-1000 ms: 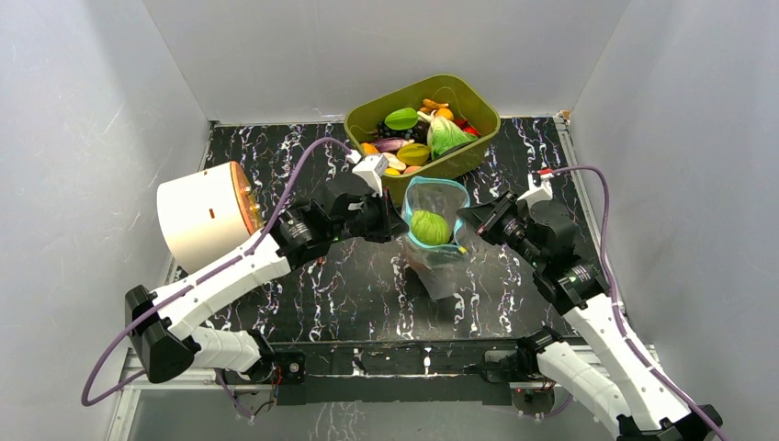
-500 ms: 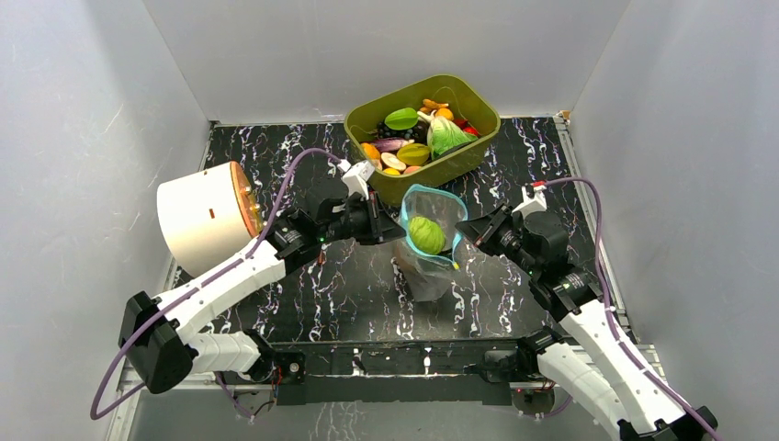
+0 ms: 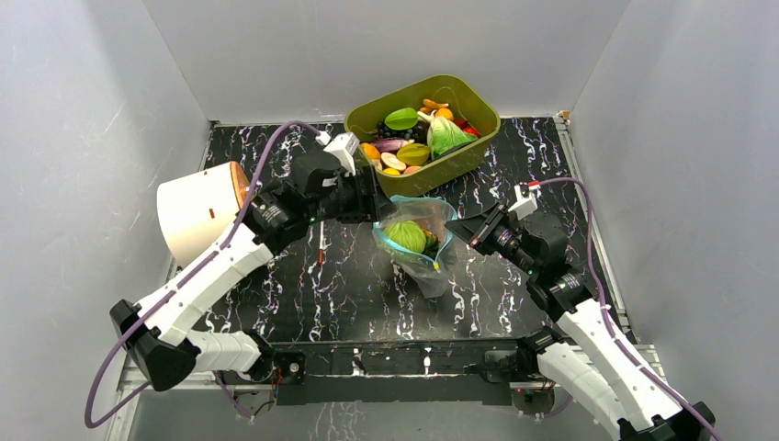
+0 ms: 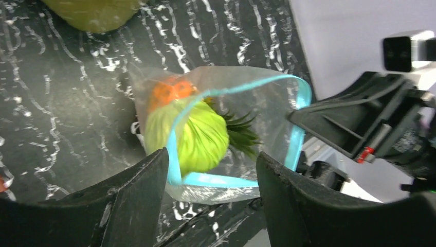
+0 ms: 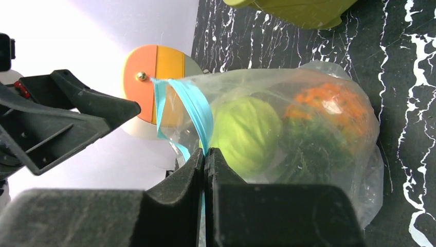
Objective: Place the food in the zip-top bag and seal the zipper
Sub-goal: Adjust the zipper food storage bag at the center of the board.
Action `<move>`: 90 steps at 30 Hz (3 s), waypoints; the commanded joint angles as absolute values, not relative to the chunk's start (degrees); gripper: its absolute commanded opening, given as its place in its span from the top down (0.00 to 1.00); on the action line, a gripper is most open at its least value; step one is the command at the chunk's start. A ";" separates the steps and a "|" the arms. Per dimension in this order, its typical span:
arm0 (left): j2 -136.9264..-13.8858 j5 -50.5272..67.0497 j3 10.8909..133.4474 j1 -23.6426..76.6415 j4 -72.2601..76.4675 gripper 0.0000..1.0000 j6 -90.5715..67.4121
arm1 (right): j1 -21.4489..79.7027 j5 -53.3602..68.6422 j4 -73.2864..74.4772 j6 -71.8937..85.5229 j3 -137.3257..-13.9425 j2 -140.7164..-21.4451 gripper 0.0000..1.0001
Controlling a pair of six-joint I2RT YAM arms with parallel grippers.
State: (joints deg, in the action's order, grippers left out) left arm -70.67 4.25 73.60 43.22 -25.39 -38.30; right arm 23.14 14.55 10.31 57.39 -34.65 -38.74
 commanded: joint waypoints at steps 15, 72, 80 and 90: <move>-79.87 2.62 86.55 43.04 -48.59 0.40 -26.10 | 22.98 13.70 4.66 60.06 -33.38 -39.32 1.00; -79.62 14.39 83.89 35.42 -33.16 0.42 -31.02 | 23.03 12.69 2.04 71.34 -32.32 -34.80 1.00; -65.64 26.53 63.91 35.60 -17.87 0.32 -40.84 | 23.11 11.56 2.63 71.67 -33.02 -34.89 1.00; -60.21 32.06 46.53 35.68 3.31 0.36 -53.63 | 23.12 11.51 -0.02 75.33 -36.82 -36.56 1.00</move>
State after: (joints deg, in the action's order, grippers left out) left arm -61.21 29.39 48.01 35.59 -5.78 -48.34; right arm 23.14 11.92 6.83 73.49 -31.70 -36.38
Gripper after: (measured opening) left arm 0.651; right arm 0.010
